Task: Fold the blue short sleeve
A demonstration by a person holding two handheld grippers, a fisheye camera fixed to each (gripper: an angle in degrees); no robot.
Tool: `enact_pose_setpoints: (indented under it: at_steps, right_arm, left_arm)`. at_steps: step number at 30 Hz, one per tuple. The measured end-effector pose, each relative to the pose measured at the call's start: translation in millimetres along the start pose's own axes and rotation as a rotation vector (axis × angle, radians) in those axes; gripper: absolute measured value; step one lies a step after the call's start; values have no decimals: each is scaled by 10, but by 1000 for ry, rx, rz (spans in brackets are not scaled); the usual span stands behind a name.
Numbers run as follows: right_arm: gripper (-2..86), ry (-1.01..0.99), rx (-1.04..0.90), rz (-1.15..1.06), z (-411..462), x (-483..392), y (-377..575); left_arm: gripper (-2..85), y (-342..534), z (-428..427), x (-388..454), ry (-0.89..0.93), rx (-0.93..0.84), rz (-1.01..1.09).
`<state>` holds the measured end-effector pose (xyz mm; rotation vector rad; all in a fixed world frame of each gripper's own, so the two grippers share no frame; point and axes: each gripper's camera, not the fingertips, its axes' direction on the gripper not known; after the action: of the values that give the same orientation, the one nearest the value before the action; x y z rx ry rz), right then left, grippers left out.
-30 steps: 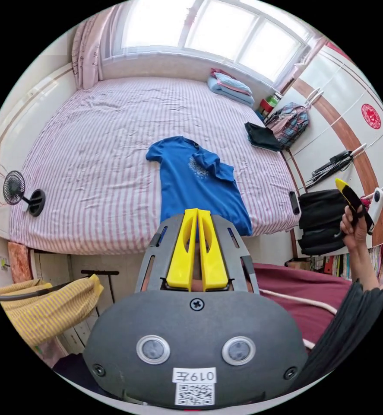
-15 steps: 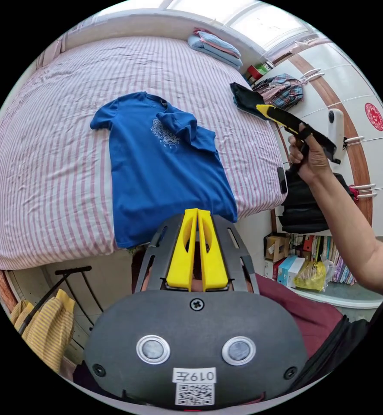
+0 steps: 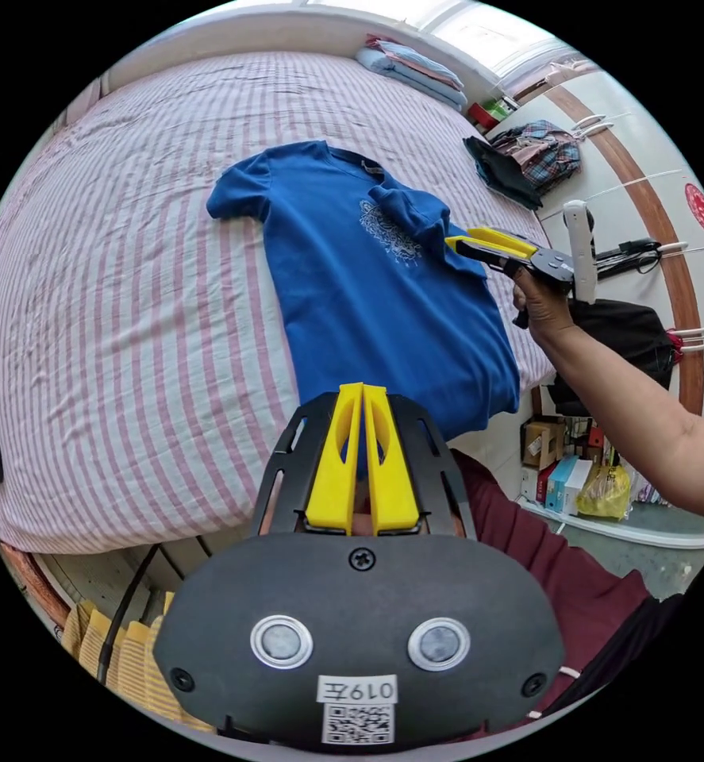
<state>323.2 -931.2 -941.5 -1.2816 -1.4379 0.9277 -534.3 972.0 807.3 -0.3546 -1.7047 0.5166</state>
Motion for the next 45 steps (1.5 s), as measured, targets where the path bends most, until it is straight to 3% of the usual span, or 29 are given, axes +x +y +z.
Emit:
enact_pose_setpoints:
  at_steps: [3, 5, 7, 10, 13, 19, 22, 24, 26, 30, 34, 36, 38, 45]
  right_arm:
    - [104, -26, 7, -61, 442, -427, -24]
    - [9, -50, -4, -117, 759, -746, -38]
    - [-3, -62, 28, -104, 843, -836, -51]
    - [-8, -215, 121, -39, 789, -583, -142]
    - [-9, -180, 195, -7, 842, -127, -342]
    - [-5, -204, 0, 52, 1990, 676, -578]
    - [-4, -343, -30, 96, 2409, 648, -211]
    - [-4, -384, 59, 111, 2350, 467, 150]
    - [-3, -552, 212, 98, 2129, 131, 781]
    - [15, -763, 311, 122, 1891, -441, 1852]
    - [61, -649, 317, 389, 1867, -773, 3030]
    - [48, -583, 312, 455, 1887, -900, 3401]
    - [17, -638, 352, 496, 2007, -1093, 3702]
    - [-6, -1127, 720, 455, 2824, -1538, 3976]
  left_arm:
    - [7, 48, 316, 238, -38, 17, -47]
    - [7, 94, 501, 396, -50, 29, -93]
    - [8, 143, 648, 571, -60, 46, -146]
    - [8, 212, 787, 924, -60, 105, -214]
    - [8, 281, 882, 1290, -78, 183, -271]
    - [9, 453, 1168, 1867, -134, 291, -379]
    - [9, 489, 1358, 2143, -153, 276, -367]
    - [8, 533, 1434, 2342, -163, 271, -343]
    - [8, 600, 1410, 2481, -189, 287, -327]
    - [8, 984, 1158, 2673, -220, 347, -299]
    - [9, 1523, 1014, 2633, -191, 286, -318]
    - [9, 1838, 931, 2644, -196, 240, -296]
    - [8, 1975, 840, 2703, -220, 242, -265]
    - [8, 2073, 761, 3189, -146, 556, -118]
